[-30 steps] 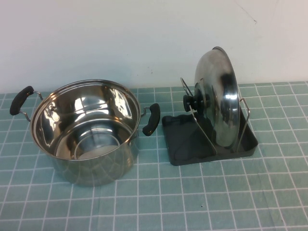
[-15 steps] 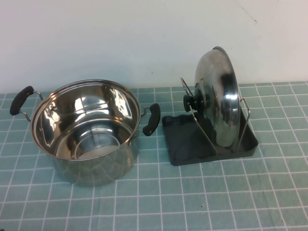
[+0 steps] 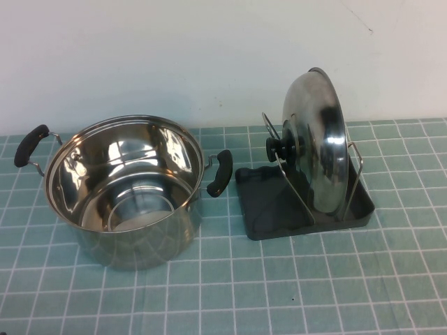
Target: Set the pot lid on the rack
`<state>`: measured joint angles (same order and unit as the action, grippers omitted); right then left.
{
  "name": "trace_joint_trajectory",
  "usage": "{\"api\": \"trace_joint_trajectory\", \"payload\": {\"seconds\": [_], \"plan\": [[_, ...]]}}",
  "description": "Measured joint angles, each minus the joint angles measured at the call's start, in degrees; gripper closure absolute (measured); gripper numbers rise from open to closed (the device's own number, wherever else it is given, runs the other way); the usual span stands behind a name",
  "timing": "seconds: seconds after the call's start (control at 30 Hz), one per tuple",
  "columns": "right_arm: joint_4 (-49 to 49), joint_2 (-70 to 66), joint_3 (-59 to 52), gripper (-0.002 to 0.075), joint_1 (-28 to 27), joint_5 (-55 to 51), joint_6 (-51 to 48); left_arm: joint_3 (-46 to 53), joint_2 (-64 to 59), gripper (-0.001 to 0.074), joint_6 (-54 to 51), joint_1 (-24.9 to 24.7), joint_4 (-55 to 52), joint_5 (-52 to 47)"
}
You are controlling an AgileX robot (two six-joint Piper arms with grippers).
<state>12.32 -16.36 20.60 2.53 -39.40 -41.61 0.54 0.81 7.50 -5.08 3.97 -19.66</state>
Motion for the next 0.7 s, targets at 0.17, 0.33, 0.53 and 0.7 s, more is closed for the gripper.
{"api": "trace_joint_trajectory", "payload": {"seconds": [0.17, 0.33, 0.53, 0.7], "plan": [[0.00, 0.00, 0.00, 0.0726, 0.00, 0.00, 0.02, 0.00, 0.00, 0.0737, -0.24, 0.00, 0.00, 0.00], [0.00, 0.00, 0.00, 0.0726, 0.00, -0.08, 0.02, 0.00, 0.00, 0.0737, -0.34, 0.00, -0.10, 0.00], [0.00, 1.96, -1.81, 0.0726, 0.00, 1.92, 0.02, 0.00, 0.00, 0.0738, -0.43, 0.00, -0.10, 0.00], [0.00, 7.98, -8.64, 0.0726, -0.24, 11.88, 0.12, 0.00, 0.00, 0.0738, -0.43, 0.00, -0.10, 0.00]]}}
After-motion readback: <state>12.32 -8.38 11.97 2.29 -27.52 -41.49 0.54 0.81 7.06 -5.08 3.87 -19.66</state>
